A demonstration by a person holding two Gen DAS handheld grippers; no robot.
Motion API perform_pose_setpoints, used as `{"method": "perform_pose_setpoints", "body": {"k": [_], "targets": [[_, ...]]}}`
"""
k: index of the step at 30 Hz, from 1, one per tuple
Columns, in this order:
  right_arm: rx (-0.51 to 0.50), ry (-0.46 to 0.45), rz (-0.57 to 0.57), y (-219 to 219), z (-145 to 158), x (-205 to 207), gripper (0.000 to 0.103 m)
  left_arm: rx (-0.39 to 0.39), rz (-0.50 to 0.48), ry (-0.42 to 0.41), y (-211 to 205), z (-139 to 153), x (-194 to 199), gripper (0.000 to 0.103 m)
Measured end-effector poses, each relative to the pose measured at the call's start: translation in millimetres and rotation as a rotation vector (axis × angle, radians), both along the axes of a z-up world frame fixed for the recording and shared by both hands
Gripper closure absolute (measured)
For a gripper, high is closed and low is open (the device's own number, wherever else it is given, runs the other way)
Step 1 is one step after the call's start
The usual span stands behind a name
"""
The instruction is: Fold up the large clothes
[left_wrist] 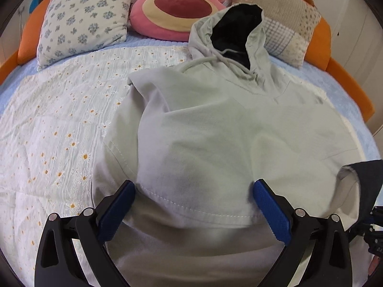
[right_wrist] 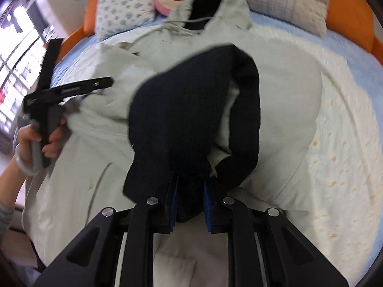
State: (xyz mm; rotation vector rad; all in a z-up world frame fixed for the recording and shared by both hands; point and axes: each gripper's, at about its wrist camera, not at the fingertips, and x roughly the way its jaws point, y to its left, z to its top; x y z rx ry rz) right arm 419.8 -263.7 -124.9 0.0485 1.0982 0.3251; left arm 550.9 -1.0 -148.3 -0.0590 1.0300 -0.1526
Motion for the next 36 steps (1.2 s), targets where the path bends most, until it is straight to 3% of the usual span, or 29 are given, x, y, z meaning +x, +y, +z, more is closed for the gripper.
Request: {"method": "perform_pose_setpoints", "body": {"k": [2, 4, 5, 6, 7, 9, 13, 14, 15, 16, 18, 20, 25, 28, 30, 33, 35, 36], "targets": [[-0.034, -0.033, 0.001, 5.6, 5.5, -5.8, 0.084, -0.004, 0.006, 0.001, 0.4, 2.7, -2.0, 0.003], [-0.095, -0.051, 0.005, 12.9, 15.9, -13.9, 0.077, -0.021, 0.004, -0.005, 2.2, 9.6, -5.4, 0.003], [-0.145, -0.067, 0.005, 16.7, 24.7, -20.8, 0.064, -0.029, -0.002, -0.012, 2.5, 13.1, -7.0, 0.003], [-0.189, -0.083, -0.003, 17.4, 32.5, -27.2, 0.035, -0.037, -0.016, -0.027, 1.3, 20.3, -10.9, 0.003], [-0.210, -0.112, -0.006, 17.0, 42.4, -34.0, 0.025, -0.035, -0.027, -0.042, -0.9, 26.9, -14.0, 0.003], [-0.181, -0.196, -0.008, 13.8, 70.7, -51.0, 0.025, -0.033, -0.059, -0.081, -7.4, 42.3, -20.7, 0.003], [-0.029, -0.318, -0.073, 0.8, 116.5, -55.4, 0.026, -0.018, -0.105, -0.120, -26.7, 58.1, -22.6, 0.003], [-0.021, -0.327, -0.090, -0.3, 121.2, -48.1, 0.032, -0.007, -0.105, -0.117, -32.5, 57.2, -19.9, 0.003], [-0.008, -0.318, -0.090, -1.2, 121.4, -40.4, 0.049, 0.001, -0.105, -0.115, -36.5, 55.5, -16.9, 0.003], [0.018, -0.290, -0.093, -1.3, 117.1, -24.9, 0.056, 0.009, -0.101, -0.112, -40.2, 52.7, -14.1, 0.004], [0.041, -0.257, -0.099, -2.6, 105.9, -5.2, 0.068, 0.026, -0.087, -0.106, -43.5, 45.1, -8.0, 0.004], [0.003, -0.222, -0.105, 2.9, 89.2, 16.3, 0.072, 0.051, -0.074, -0.101, -45.1, 36.4, -2.4, 0.006], [-0.113, -0.113, -0.172, -1.8, 23.9, 53.5, 0.073, 0.089, -0.013, -0.090, -33.3, 6.5, 15.3, 0.009], [-0.106, -0.110, -0.167, -6.4, -16.9, 59.1, 0.073, 0.075, -0.005, -0.109, -29.3, -6.9, 21.2, 0.006], [-0.113, -0.151, -0.163, -4.3, -18.8, 55.2, 0.073, 0.081, 0.006, -0.133, -30.5, -9.8, 21.3, 0.005], [-0.102, -0.129, -0.165, -6.2, -10.6, 59.6, 0.072, 0.085, 0.022, -0.137, -29.9, -5.5, 18.9, 0.006], [-0.064, -0.131, -0.188, -11.4, 11.5, 58.6, 0.069, 0.076, 0.040, -0.163, -28.1, 7.1, 8.0, 0.006], [-0.047, -0.167, -0.193, -12.3, 28.8, 59.1, 0.063, 0.039, 0.035, -0.205, -27.3, 18.7, -3.4, 0.005]]}}
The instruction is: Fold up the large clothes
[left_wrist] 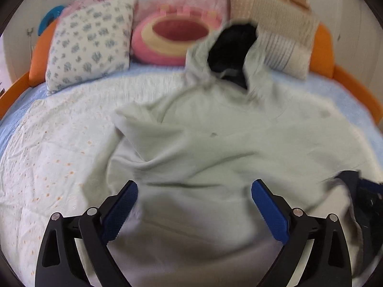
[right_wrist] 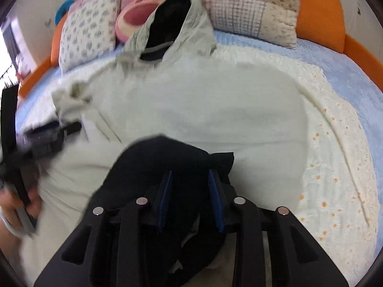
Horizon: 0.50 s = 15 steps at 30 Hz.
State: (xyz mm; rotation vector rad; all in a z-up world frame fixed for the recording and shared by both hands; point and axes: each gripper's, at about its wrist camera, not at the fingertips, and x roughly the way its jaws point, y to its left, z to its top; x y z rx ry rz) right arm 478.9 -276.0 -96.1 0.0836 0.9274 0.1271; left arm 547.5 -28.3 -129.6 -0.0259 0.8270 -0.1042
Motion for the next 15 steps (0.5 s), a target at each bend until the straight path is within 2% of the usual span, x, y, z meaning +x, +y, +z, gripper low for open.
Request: {"method": "perform_pose_setpoints", "body": {"k": [1, 2, 3, 4, 6, 9, 12, 15], "targets": [[0.004, -0.037, -0.007, 0.3, 13.8, 1.6, 0.054, -0.030, -0.016, -0.032, -2.5, 9.9, -9.9, 0.005], [0.001, -0.101, -0.027, 1.0, 34.6, 5.9, 0.028, -0.049, -0.049, -0.046, -9.3, 18.4, -16.3, 0.005], [-0.001, -0.145, -0.039, 2.0, 48.6, 10.6, 0.010, -0.054, -0.072, -0.049, -15.1, 23.2, -19.2, 0.005], [-0.016, -0.196, -0.057, 5.6, 66.5, 21.7, 0.010, -0.050, -0.082, -0.055, -21.6, 26.2, -21.9, 0.005], [-0.040, -0.229, -0.074, 11.6, 84.5, 45.9, 0.010, -0.023, -0.111, -0.060, -39.9, 26.6, -23.8, 0.005], [-0.053, -0.243, -0.099, 18.9, 100.1, 96.8, 0.010, 0.007, -0.124, -0.047, -59.2, 4.7, -21.5, 0.005], [-0.061, -0.231, -0.132, 20.7, 98.9, 152.8, 0.011, 0.002, -0.112, 0.009, -63.9, -24.4, -13.5, 0.005], [-0.033, -0.180, -0.188, 15.6, 77.6, 211.5, 0.011, -0.051, -0.103, -0.004, -58.2, -25.2, -9.4, 0.004]]}}
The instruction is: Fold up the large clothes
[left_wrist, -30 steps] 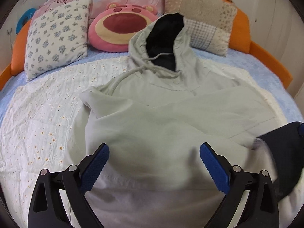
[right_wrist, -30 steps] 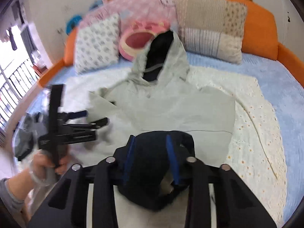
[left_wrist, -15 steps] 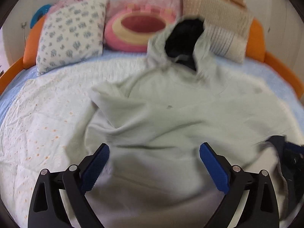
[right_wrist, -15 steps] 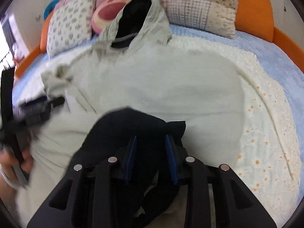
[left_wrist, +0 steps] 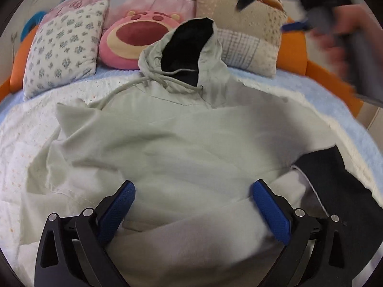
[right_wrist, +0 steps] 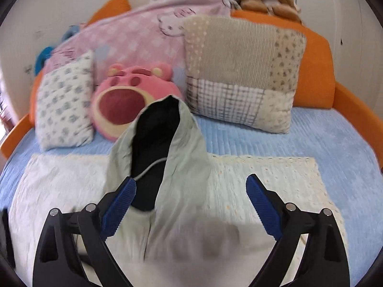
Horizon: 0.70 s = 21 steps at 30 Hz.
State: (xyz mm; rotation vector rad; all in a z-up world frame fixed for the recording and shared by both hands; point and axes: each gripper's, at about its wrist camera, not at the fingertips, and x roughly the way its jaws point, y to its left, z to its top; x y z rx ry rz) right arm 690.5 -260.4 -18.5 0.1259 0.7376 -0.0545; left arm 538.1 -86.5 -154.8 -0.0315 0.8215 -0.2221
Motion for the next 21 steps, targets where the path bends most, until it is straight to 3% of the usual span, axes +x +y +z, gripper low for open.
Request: {"method": "perform_pose_setpoints", "body": {"k": [3, 8, 10, 11, 12, 14, 17, 21], "targets": [[0.050, 0.034, -0.041, -0.6, -22.9, 50.5, 0.011, -0.017, 0.006, -0.041, 2.0, -1.4, -6.8, 0.004], [0.029, 0.051, -0.091, 4.9, -49.0, 107.5, 0.011, -0.047, 0.005, -0.052, 4.2, -0.2, -9.3, 0.003], [0.007, 0.065, -0.101, 5.0, -58.9, 124.1, 0.016, -0.054, 0.007, -0.054, 4.1, -1.0, -8.6, 0.003], [0.006, 0.082, -0.105, 3.3, -66.5, 134.3, 0.022, -0.060, 0.008, -0.056, 4.9, -1.1, -8.6, 0.003], [0.015, 0.095, -0.106, 1.3, -71.7, 141.8, 0.036, -0.061, 0.007, -0.057, 5.2, -1.0, -8.9, 0.003], [0.044, 0.114, -0.107, -3.5, -80.9, 154.8, 0.047, -0.064, 0.008, -0.060, 5.9, -0.7, -8.7, 0.003], [0.089, 0.109, -0.093, -10.4, -84.8, 158.9, 0.086, -0.074, 0.011, -0.066, 7.5, -1.1, -8.4, 0.003], [0.127, 0.060, -0.061, -4.5, -67.6, 131.3, 0.092, -0.072, 0.019, -0.074, 7.0, -2.3, -8.1, 0.003]]}}
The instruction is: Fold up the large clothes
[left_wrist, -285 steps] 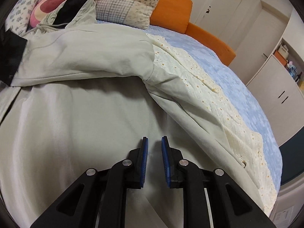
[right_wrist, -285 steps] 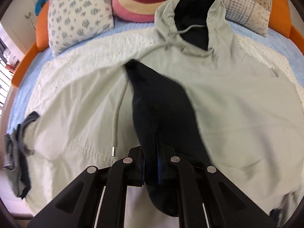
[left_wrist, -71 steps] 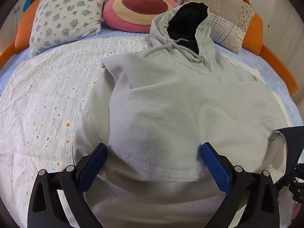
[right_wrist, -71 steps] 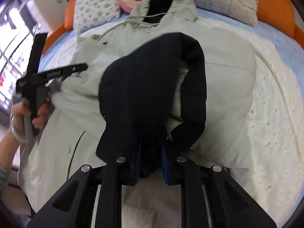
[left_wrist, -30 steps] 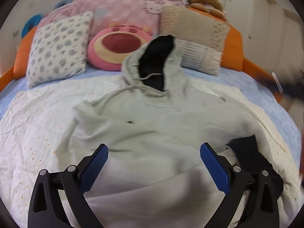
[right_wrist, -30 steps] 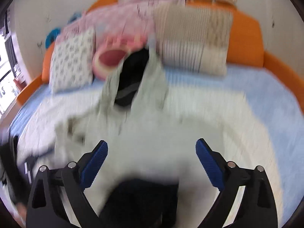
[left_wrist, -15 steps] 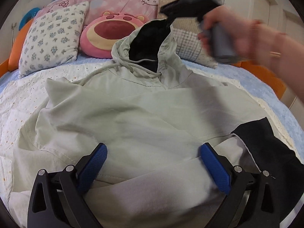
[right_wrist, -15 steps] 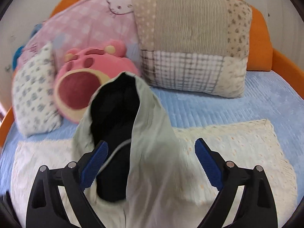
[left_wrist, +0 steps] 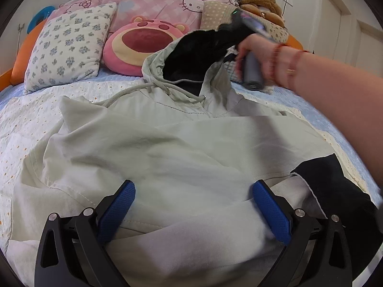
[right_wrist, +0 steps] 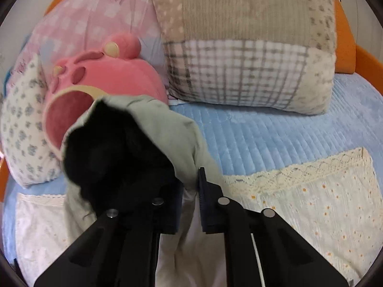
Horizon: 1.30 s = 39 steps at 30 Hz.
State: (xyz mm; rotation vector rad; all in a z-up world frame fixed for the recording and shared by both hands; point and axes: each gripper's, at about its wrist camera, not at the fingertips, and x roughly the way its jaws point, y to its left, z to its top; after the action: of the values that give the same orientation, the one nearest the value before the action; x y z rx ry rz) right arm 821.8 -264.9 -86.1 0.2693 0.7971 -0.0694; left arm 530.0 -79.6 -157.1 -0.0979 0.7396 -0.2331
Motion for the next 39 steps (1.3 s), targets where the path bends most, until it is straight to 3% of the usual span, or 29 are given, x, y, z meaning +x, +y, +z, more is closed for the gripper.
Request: {"method": "perform_pose_setpoints", "body": {"k": [4, 11, 16, 25, 32, 35, 39], "targets": [[-0.092, -0.057, 0.102, 13.0, 40.9, -60.4, 0.094, 0.018, 0.003, 0.003, -2.6, -1.2, 0.7, 0.003], [-0.125, -0.153, 0.237, 19.2, 126.8, -196.5, 0.094, 0.089, 0.012, 0.016, -11.5, -3.9, 3.1, 0.003], [-0.132, -0.179, 0.273, 27.0, 140.2, -278.5, 0.094, 0.103, 0.012, 0.027, -12.4, -5.0, 2.3, 0.003], [-0.007, -0.137, 0.270, 5.9, 79.5, -373.4, 0.094, 0.101, 0.016, 0.056, -6.1, -3.3, -17.1, 0.003], [0.143, -0.035, 0.254, -2.7, -16.1, -423.4, 0.094, 0.036, 0.032, 0.078, 5.8, 3.8, -38.3, 0.003], [0.132, -0.008, 0.246, -0.2, -42.7, -427.1, 0.094, -0.073, 0.058, 0.089, 17.4, 21.8, -52.3, 0.003], [0.158, -0.017, 0.235, -3.9, -61.0, -428.5, 0.094, -0.198, -0.012, 0.151, 16.7, 49.8, -40.6, 0.003]]}}
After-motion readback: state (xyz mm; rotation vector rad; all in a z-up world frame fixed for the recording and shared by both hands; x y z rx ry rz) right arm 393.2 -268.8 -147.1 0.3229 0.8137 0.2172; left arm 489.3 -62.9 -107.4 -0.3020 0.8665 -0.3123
